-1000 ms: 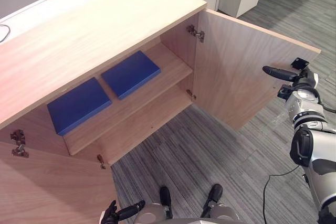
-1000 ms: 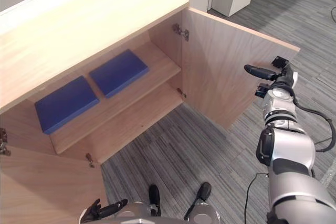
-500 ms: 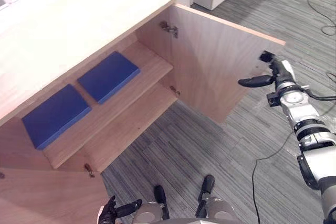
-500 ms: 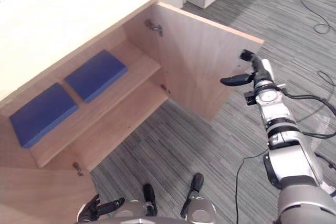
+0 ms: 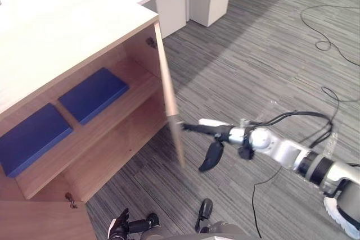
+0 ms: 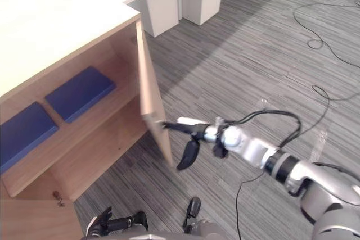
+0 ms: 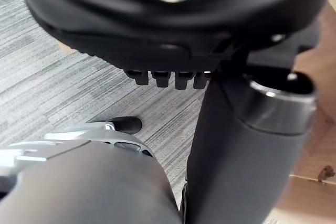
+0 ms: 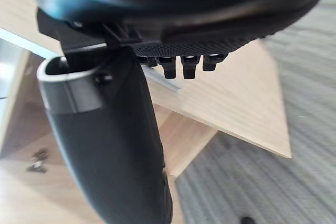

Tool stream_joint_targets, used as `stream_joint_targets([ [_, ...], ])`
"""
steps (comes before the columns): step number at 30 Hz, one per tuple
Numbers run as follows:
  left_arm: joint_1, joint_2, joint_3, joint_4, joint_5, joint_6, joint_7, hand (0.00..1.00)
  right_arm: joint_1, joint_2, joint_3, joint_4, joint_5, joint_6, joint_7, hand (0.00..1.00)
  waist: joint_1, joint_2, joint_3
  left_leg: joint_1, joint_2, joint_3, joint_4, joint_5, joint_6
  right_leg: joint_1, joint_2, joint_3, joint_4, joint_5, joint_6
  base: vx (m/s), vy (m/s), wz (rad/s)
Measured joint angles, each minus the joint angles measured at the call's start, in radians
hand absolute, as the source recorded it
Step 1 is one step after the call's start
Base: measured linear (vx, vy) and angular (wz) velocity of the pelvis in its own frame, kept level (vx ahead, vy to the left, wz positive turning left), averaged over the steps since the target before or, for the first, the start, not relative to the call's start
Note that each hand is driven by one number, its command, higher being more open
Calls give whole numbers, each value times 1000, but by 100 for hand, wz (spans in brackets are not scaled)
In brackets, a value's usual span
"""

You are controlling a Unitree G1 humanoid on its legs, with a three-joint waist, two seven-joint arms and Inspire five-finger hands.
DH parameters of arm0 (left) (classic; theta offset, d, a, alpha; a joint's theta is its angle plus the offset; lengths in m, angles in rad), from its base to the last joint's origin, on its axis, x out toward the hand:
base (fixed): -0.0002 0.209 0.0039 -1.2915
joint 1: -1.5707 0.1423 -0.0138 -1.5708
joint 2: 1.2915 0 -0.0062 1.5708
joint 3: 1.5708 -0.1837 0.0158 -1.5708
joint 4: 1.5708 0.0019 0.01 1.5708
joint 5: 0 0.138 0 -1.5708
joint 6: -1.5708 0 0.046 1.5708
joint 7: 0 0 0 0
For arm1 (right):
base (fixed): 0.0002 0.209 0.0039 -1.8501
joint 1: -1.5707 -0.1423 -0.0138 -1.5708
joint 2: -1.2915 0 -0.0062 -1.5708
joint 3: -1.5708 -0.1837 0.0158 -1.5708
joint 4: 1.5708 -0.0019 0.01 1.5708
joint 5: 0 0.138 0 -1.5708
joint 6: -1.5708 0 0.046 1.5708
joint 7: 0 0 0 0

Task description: Walk over to the cabinet, pick up the folder, carry it to the office cabinet, place the folder inside the office cabinet, then close the office cabinet door

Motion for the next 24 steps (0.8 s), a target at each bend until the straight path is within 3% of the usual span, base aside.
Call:
stream_joint_targets([
  [2,1,-1,19,1,1,3,2,100,-17,14,109,-62,-30,-43,83,100,21,-10,-15,1,-1,-6,-8,6,-9,5,-1,-11,0,0,-1,129,51,20],
  [4,2,3,52,11,1,9,4,100,7,68,208,-77,-92,-51,166,100,27,-38,-32,4,-14,-9,-5,7,-11,15,-15,-17,0,0,-1,134,96,16],
  [10,-4,17,79,18,3,18,3,100,141,133,213,7,-211,-47,212,100,39,-80,-58,2,-55,-52,7,-13,8,40,-61,-50,0,4,29,49,119,22],
  [11,-6,12,79,18,7,19,3,100,199,150,170,54,-232,-47,203,100,47,-77,-57,1,-64,-71,37,-36,17,51,-80,-72,27,-16,53,-23,165,49],
  [13,-3,-4,75,19,21,22,3,100,263,184,115,147,-282,-50,179,100,50,-65,-50,-13,-88,-112,99,-79,33,7,-163,-104,230,-126,72,-29,231,68],
  [14,1,3,64,20,26,24,2,100,324,226,63,232,-346,-50,147,100,46,-67,-49,-16,-125,-157,121,-96,31,-19,-249,-125,390,-198,73,2,172,104],
  [15,2,8,42,22,27,25,11,100,380,282,5,340,-424,-46,104,100,46,-73,-53,-11,-156,-200,123,-103,39,-49,-317,-116,539,-225,53,16,143,116],
  [16,0,8,30,22,27,24,17,100,402,317,-34,403,-453,-43,80,100,46,-69,-50,-13,-164,-226,128,-103,45,-67,-342,-92,604,-216,34,36,121,130],
  [17,-7,9,4,17,26,21,25,100,441,394,-142,532,-491,-41,45,100,43,-50,-39,-27,-170,-286,145,-100,56,-104,-356,-8,694,-185,-11,4,116,154],
  [19,-23,18,-12,13,17,20,34,100,472,509,-352,727,-535,-31,-32,100,35,-33,-32,-73,-178,-403,170,-98,59,-139,-311,169,691,-238,28,10,25,174],
  [20,-38,18,-13,12,9,20,42,100,475,574,-532,845,-550,-17,-90,100,35,-29,-27,-112,-195,-486,186,-96,60,-139,-269,314,624,-267,67,38,-149,199],
  [21,-54,19,-23,11,-4,20,50,100,478,626,-760,941,-550,2,-150,100,22,-29,-26,-153,-222,-575,205,-92,51,-122,-245,452,544,-290,126,29,-185,208],
  [23,-58,23,-38,8,-5,22,62,100,487,662,-1025,1034,-507,37,-253,100,7,-41,-15,-176,-263,-684,226,-83,22,-65,-258,539,440,-282,186,48,-290,186],
  [24,-55,25,-33,4,-5,22,69,100,492,670,-1073,1060,-498,49,-280,100,9,-52,-12,-176,-272,-710,228,-84,8,-48,-267,541,413,-277,187,58,-390,175],
])
